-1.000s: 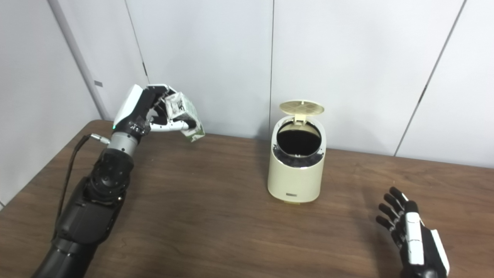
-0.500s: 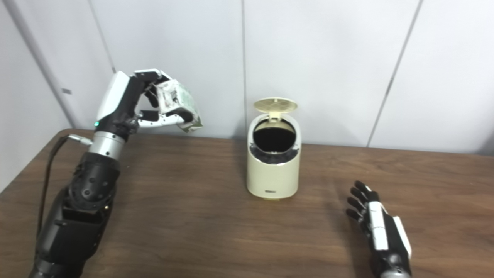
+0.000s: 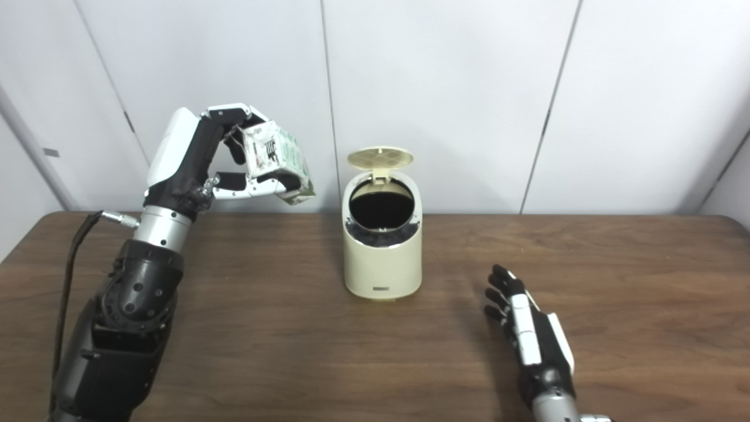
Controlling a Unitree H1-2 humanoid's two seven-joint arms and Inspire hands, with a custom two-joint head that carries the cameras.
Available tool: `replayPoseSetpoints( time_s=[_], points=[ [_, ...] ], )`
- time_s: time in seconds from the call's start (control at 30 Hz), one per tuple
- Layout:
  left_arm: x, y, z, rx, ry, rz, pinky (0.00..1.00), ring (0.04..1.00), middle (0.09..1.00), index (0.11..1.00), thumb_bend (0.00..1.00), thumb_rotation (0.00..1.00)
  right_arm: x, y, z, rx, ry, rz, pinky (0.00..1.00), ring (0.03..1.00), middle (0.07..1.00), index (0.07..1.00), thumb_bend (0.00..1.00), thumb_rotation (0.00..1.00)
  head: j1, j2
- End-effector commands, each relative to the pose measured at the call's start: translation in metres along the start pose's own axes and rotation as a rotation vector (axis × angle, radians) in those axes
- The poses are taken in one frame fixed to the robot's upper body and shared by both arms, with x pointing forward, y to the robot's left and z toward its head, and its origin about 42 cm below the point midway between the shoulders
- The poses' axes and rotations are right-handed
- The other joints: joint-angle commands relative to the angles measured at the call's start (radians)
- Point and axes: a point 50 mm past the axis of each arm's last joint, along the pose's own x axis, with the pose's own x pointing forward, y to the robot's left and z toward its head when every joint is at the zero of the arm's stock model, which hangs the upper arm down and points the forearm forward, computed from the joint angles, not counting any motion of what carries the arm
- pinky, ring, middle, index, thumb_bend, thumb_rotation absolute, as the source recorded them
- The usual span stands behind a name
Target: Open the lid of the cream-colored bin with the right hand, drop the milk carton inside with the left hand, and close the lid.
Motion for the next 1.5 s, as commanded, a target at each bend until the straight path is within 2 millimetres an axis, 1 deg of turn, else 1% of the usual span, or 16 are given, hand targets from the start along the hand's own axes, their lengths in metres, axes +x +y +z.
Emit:
replayPoseSetpoints(
  time_s=[0.0,0.07,0.2,0.33,0.6,0.83,0.97,1.23,1.33,1.47],
  points=[
    [0.019,0.011,0.019,0.009,-0.114,0.049,0.35,0.402,0.478,0.507,0.50,0.00,0.003,0.005,0.018,0.004,-0.102,0.009,0.85,0.878,0.902,0.898,0.56,1.00,-0.006,-0.003],
    [0.021,0.006,0.020,0.012,-0.122,0.038,0.36,0.411,0.477,0.505,0.50,0.00,0.004,0.007,0.018,0.002,-0.105,0.012,0.86,0.880,0.903,0.898,0.56,1.00,-0.009,-0.004],
    [0.023,-0.005,0.020,0.006,-0.134,0.028,0.35,0.400,0.469,0.507,0.50,0.00,0.005,0.009,0.017,0.001,-0.112,0.021,0.88,0.887,0.909,0.904,0.55,1.00,-0.014,-0.011],
    [0.024,-0.013,0.019,-0.012,-0.140,0.015,0.34,0.393,0.473,0.500,0.50,0.00,0.006,0.012,0.017,-0.021,-0.117,0.021,0.86,0.887,0.909,0.908,0.56,1.00,-0.019,-0.014],
    [0.028,-0.031,0.015,-0.070,-0.143,0.007,0.38,0.412,0.490,0.494,0.50,0.00,0.007,0.019,0.018,-0.040,-0.119,0.017,0.82,0.882,0.905,0.903,0.56,1.00,-0.031,-0.015],
    [0.032,-0.035,0.016,-0.076,-0.165,0.009,0.38,0.411,0.485,0.496,0.50,0.00,0.008,0.020,0.018,-0.039,-0.119,0.013,0.82,0.881,0.908,0.904,0.54,1.00,-0.035,-0.018],
    [0.037,-0.038,0.019,-0.071,-0.181,0.021,0.39,0.414,0.478,0.492,0.50,0.00,0.009,0.022,0.018,-0.055,-0.117,0.011,0.81,0.872,0.899,0.895,0.55,1.00,-0.040,-0.018],
    [0.046,-0.046,0.026,-0.082,-0.189,0.032,0.42,0.421,0.468,0.492,0.50,0.00,0.007,0.026,0.021,-0.073,-0.121,0.011,0.79,0.860,0.892,0.889,0.55,1.00,-0.044,-0.011],
    [0.049,-0.047,0.025,-0.060,-0.215,0.042,0.43,0.423,0.479,0.493,0.50,0.00,0.006,0.028,0.022,-0.072,-0.114,0.009,0.80,0.860,0.891,0.888,0.56,1.00,-0.049,-0.007],
    [0.050,-0.049,0.019,-0.042,-0.227,0.050,0.44,0.424,0.483,0.494,0.50,0.00,0.004,0.032,0.023,-0.085,-0.107,0.009,0.77,0.842,0.882,0.880,0.53,1.00,-0.056,-0.003]
  ],
)
